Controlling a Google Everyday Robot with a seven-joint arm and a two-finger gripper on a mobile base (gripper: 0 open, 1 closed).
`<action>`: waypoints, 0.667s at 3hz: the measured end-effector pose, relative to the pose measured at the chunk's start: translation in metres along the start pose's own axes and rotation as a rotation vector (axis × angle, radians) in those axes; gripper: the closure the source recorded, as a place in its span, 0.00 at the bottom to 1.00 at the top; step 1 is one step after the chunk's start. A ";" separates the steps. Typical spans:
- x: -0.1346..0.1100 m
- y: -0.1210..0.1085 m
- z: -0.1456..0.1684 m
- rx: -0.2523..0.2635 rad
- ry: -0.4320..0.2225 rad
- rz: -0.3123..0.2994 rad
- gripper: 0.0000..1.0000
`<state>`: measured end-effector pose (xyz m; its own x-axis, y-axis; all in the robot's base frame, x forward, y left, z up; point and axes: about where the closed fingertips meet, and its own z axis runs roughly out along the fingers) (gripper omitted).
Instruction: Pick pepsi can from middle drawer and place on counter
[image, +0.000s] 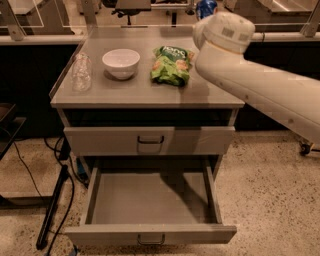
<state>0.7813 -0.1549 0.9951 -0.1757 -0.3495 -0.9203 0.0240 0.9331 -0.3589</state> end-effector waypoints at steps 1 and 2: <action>-0.003 -0.006 0.008 0.003 0.024 -0.030 1.00; 0.009 -0.006 0.009 -0.004 0.069 -0.033 1.00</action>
Offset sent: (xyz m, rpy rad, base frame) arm 0.0059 -0.0138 -0.0239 -0.0178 0.1330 -0.0257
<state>0.7888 -0.1642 0.9875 -0.2435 -0.3734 -0.8952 0.0131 0.9216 -0.3880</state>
